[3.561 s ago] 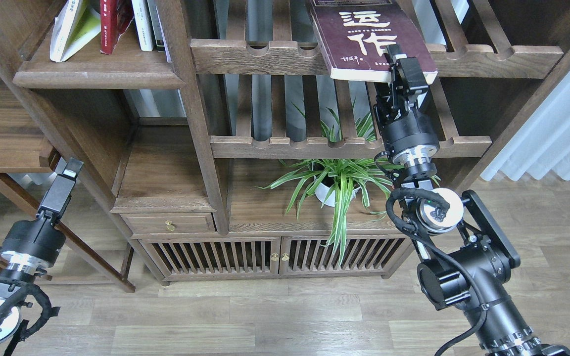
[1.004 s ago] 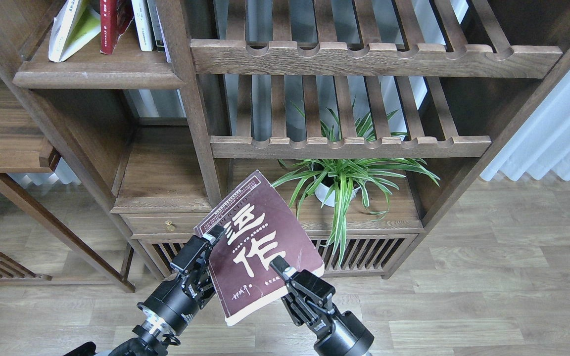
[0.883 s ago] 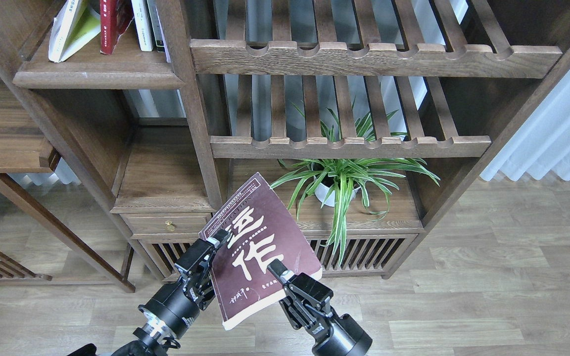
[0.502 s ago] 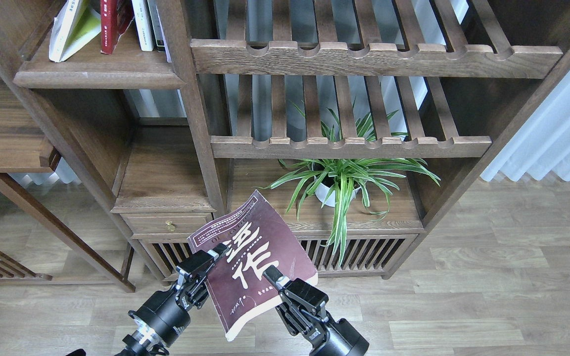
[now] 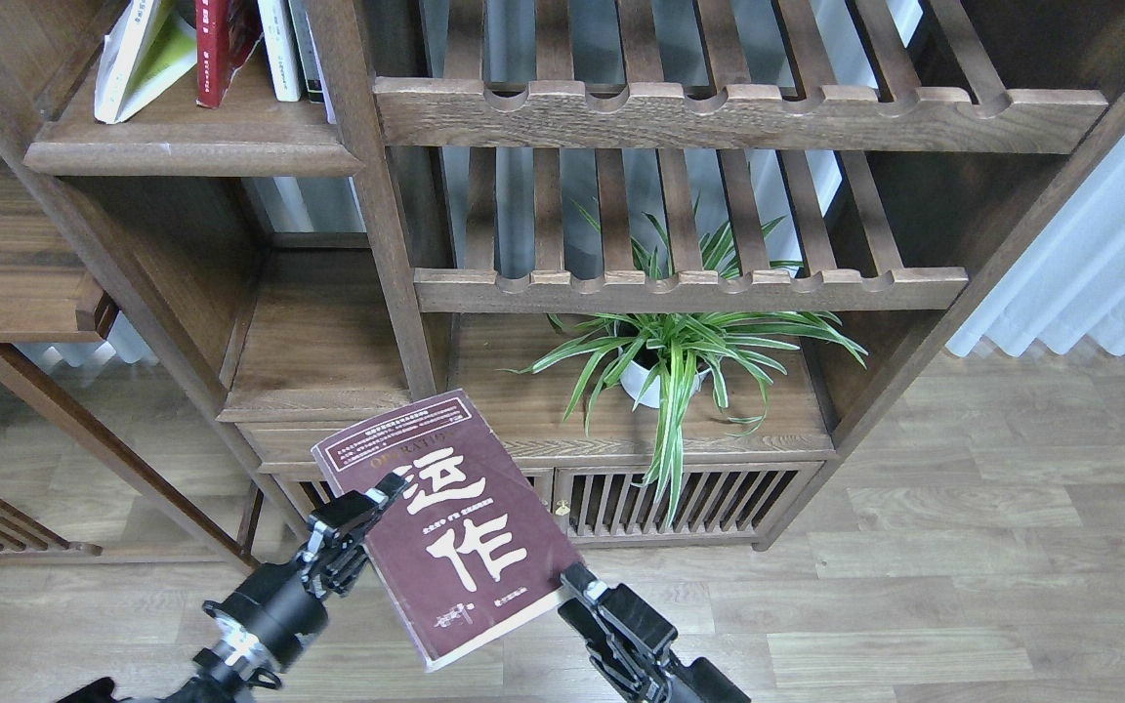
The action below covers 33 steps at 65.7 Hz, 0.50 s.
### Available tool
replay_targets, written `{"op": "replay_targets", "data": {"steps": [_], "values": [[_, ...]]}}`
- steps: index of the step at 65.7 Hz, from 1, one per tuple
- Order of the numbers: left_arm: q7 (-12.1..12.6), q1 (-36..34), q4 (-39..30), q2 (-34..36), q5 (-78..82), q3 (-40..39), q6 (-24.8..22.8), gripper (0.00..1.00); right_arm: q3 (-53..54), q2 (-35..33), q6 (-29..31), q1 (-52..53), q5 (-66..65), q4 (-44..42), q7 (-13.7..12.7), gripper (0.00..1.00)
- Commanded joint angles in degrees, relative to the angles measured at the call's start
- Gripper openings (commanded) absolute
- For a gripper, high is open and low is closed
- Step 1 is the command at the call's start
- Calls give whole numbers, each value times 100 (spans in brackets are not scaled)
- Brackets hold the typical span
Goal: Organize books on shelf
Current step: 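Hand the maroon book from the right gripper to the left gripper, then lift the maroon book with the left gripper up toward the top shelf's far end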
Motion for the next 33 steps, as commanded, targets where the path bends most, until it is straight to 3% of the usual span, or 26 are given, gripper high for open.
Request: {"op": "replay_targets", "data": {"steps": [1,17,24,33], "values": [[9,40,-21,394,636,-166,-2,1,101,-37,-4,92,17,-205,-1,100],[36,269,-240,1194,1357,-939,-2,2,110,-37,-4,128,17,-214,-9,100],[36,664,-424,1090,2235,-2203,-2,2,110,-11,-4,189,17,-205,-1,100],[80,734,-478,773,3194,-3277,-2,2,118,-11,-4,189,35,-214,-1,100]]}}
